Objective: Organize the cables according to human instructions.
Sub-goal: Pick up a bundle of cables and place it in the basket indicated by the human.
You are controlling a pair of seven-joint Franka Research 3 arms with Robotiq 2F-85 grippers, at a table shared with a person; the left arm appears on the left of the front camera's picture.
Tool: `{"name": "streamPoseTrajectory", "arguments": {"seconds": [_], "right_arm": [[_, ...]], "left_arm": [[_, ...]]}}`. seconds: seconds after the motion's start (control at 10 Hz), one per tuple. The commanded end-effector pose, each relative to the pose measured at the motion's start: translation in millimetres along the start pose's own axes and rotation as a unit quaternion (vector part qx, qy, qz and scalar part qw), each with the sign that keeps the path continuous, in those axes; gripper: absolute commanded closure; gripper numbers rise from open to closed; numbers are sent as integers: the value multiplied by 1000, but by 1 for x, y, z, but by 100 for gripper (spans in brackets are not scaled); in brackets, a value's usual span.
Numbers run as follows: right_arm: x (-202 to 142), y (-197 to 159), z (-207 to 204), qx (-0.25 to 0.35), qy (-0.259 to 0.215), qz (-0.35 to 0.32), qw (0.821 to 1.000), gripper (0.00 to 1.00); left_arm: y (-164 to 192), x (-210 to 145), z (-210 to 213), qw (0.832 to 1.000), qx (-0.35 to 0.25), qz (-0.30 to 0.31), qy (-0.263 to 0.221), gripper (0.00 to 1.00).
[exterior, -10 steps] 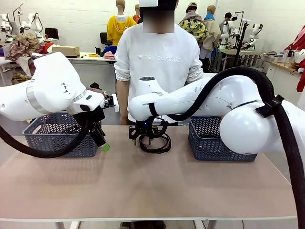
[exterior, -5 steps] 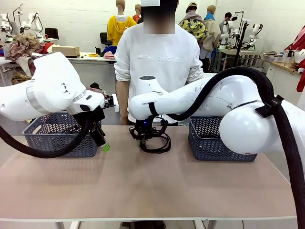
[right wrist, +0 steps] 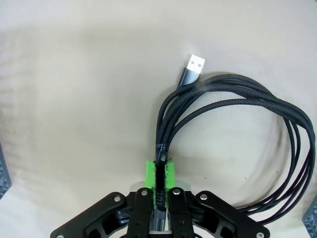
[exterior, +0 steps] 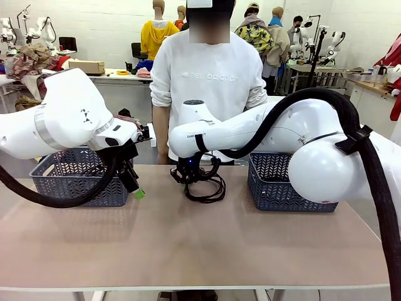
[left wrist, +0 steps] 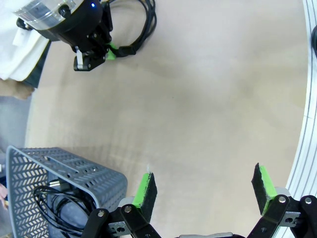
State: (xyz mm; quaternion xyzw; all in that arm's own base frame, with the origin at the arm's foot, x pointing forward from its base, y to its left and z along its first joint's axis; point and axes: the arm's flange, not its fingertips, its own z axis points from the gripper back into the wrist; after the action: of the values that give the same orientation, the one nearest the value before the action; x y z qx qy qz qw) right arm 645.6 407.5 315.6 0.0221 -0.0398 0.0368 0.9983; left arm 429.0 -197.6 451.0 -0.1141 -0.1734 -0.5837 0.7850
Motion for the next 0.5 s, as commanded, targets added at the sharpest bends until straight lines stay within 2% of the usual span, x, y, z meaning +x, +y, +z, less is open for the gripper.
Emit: {"name": "streamPoseTrajectory", "arguments": {"seconds": [0.0, 0.2, 0.4], "right_arm": [[7, 5, 5, 2, 2, -21, 1000, 100], [3, 2, 23, -8, -14, -10, 1000, 100], [1, -5, 51, -27, -18, 32, 999, 100]], "left_arm": [[1, -2, 1, 1000, 2, 2, 0, 0], [1, -2, 1, 1000, 2, 2, 0, 0], [1, -2, 1, 1000, 2, 2, 0, 0]]}}
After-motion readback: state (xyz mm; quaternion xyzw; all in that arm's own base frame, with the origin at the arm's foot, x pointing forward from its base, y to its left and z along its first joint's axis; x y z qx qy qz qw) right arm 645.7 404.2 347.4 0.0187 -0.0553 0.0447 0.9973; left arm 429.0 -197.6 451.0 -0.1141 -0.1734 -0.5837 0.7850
